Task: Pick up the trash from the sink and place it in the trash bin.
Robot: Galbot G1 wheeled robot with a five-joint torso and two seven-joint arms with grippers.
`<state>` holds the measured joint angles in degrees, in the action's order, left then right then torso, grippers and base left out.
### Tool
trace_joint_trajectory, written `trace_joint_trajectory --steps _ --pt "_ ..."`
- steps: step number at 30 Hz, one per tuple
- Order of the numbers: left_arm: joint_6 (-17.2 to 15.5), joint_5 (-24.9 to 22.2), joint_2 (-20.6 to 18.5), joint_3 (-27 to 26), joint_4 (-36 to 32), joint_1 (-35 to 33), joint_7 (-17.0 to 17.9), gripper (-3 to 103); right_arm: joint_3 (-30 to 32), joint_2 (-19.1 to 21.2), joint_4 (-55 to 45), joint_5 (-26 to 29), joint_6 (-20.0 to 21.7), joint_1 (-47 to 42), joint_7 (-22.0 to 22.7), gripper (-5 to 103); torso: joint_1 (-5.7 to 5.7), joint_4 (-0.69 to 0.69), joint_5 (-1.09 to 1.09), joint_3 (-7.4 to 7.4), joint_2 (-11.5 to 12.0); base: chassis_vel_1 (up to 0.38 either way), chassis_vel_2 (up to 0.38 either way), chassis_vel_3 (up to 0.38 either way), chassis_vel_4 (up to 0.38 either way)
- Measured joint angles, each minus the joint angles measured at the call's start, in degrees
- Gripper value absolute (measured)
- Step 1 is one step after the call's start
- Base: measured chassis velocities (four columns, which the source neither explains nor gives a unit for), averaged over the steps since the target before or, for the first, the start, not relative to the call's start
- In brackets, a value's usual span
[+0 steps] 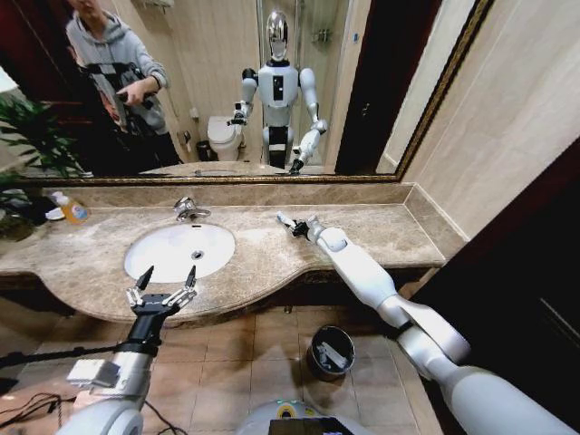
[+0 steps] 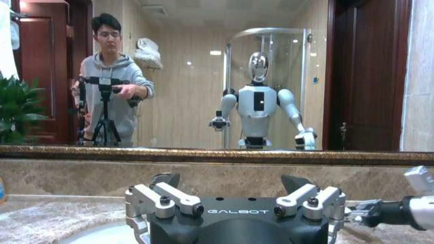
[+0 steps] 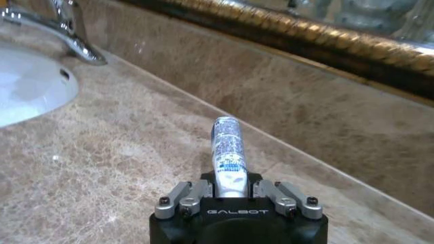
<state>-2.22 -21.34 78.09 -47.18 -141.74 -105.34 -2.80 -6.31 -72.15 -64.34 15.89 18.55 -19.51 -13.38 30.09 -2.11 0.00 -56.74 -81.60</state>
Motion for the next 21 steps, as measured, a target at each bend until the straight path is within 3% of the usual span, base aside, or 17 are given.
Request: trace_joint_trajectory --steps 8,11,15,21 --pt "0.0 0.0 0.0 0.0 0.0 0.0 0.0 100 6.5 5.0 -11.7 3.9 1.6 -8.9 4.0 25 0.00 0.00 0.02 0.00 0.0 0.000 0.000 0.000 0.000" --pt "0.0 0.0 0.0 0.0 0.0 0.0 0.0 100 11.2 7.6 -17.6 8.1 -2.8 -15.3 7.2 25 -0.01 0.00 0.01 0.01 0.0 0.000 0.000 0.000 0.000" --pt "0.0 0.0 0.0 0.0 0.0 0.0 0.0 100 15.2 9.6 -22.4 10.1 -3.8 -20.7 9.5 25 -0.01 0.00 0.01 0.01 0.0 0.000 0.000 0.000 0.000" --pt "0.0 0.0 0.0 0.0 0.0 0.0 0.0 100 23.1 12.9 -34.6 14.0 -4.7 -35.9 15.8 25 -0.01 0.04 0.02 0.01 0.0 0.000 0.000 0.000 0.000"
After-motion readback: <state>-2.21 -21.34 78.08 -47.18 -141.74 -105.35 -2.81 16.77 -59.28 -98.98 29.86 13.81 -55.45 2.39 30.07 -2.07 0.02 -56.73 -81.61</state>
